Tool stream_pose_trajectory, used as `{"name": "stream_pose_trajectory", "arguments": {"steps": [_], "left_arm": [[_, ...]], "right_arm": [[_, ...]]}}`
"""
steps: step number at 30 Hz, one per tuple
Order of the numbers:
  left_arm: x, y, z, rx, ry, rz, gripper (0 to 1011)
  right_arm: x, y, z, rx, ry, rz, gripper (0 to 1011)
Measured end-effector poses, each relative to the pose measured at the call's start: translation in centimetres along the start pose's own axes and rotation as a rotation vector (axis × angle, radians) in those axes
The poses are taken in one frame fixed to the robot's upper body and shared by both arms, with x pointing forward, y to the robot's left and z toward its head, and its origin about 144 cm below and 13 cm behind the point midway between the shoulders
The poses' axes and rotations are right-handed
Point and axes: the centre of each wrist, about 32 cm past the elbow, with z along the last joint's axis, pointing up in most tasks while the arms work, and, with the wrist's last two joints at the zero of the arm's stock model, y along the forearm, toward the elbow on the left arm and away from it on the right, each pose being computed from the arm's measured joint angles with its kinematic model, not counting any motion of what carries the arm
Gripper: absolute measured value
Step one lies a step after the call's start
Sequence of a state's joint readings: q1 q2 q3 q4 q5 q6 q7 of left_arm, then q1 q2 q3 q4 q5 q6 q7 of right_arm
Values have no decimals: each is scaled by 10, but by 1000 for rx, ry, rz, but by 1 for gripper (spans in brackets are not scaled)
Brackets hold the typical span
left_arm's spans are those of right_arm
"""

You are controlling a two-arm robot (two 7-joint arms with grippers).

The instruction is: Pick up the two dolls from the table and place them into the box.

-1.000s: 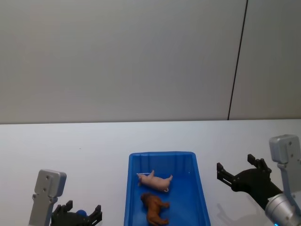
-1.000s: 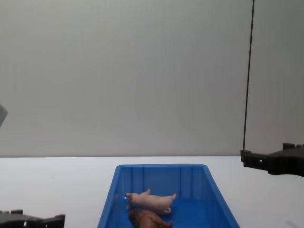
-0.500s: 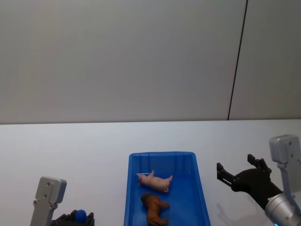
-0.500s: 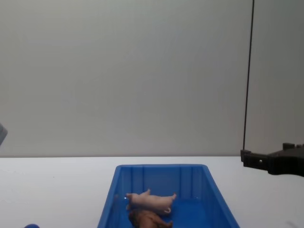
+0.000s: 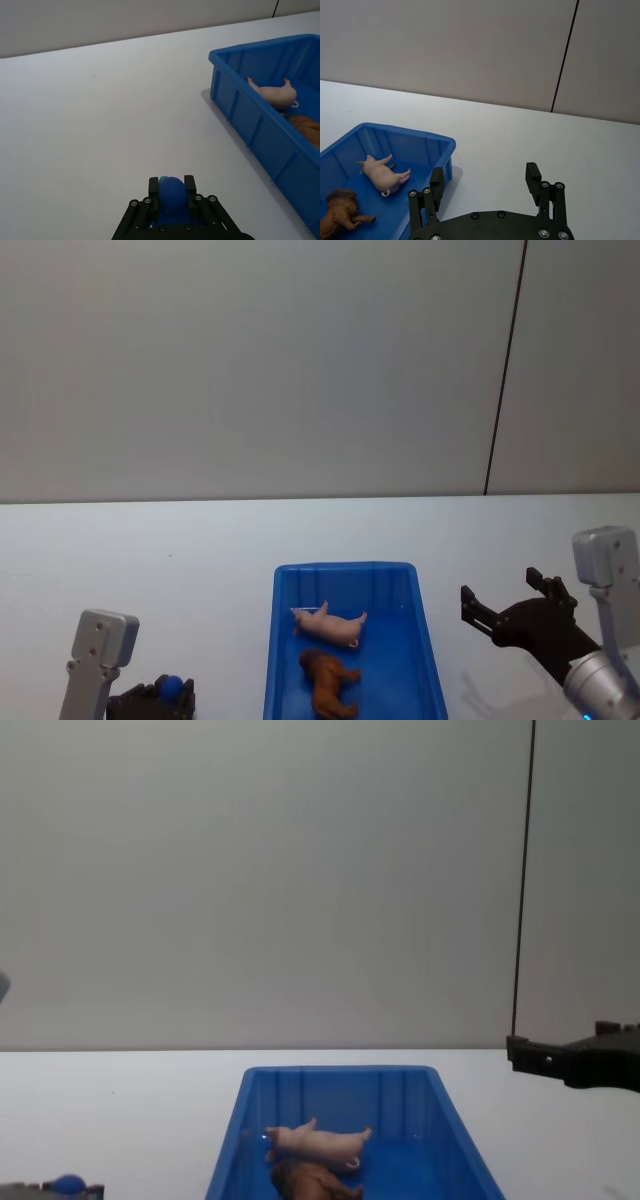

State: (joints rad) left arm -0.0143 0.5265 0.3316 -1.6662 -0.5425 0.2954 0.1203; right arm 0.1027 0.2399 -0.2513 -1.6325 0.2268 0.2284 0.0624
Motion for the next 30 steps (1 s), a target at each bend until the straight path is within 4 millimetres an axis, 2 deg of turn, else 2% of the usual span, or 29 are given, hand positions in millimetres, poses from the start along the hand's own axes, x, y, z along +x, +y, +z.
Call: {"name": "stream_pose_trajectory", "arguments": {"steps": [15,30], "left_arm": [[-4,2,13,-88,-30,-41,220],[-13,-7,37,-194,-85,-195,144]], "right_arm": [[0,0,0,0,0,0,1001],[0,0,0,0,0,0,1001]]}}
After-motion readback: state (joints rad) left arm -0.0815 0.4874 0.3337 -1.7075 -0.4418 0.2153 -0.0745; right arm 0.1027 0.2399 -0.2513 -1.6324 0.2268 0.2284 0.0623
